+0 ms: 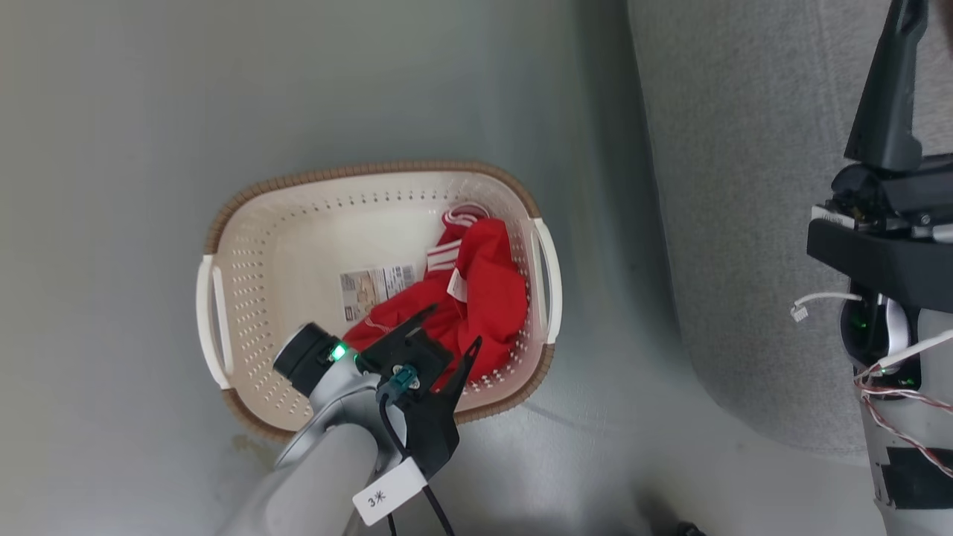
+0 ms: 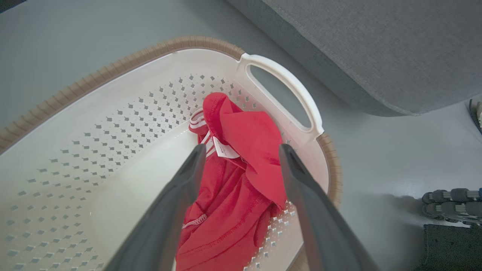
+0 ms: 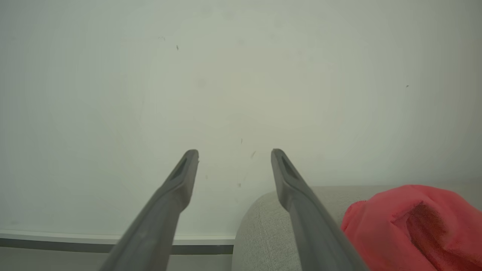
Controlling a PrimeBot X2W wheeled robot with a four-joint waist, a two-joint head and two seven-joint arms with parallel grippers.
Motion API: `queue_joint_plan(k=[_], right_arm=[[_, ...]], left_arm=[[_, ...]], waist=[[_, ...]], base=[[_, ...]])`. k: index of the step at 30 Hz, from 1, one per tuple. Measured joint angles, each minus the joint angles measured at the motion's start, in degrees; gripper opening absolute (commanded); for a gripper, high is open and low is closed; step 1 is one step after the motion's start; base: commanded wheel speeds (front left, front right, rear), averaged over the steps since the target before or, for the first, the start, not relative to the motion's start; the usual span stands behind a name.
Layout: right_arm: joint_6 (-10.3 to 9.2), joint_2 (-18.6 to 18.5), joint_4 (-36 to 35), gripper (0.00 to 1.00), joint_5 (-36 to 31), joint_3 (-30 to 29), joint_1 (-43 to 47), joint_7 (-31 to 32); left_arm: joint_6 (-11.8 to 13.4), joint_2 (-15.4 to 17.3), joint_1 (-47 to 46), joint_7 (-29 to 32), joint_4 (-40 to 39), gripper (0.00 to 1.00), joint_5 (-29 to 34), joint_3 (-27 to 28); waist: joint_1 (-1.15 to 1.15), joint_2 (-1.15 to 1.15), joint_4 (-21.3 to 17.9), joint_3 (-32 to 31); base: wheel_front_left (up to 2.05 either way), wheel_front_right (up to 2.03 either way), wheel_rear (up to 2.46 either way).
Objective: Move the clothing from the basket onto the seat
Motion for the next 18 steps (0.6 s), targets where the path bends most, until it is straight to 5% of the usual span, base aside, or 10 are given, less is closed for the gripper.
queue_joint_plan(k=[18], right_arm=[[0.0,2.93,-2.85,1.0,-2.7,0.84,-8.42,-0.04]], left_arm=[[-1.0,-0.07,-11.52,-2.6,6.39,1.0,2.08,-2.38]], waist=[[0.0,0.0,-2.72,14.96]], base=[[0.0,0.0,0.0]])
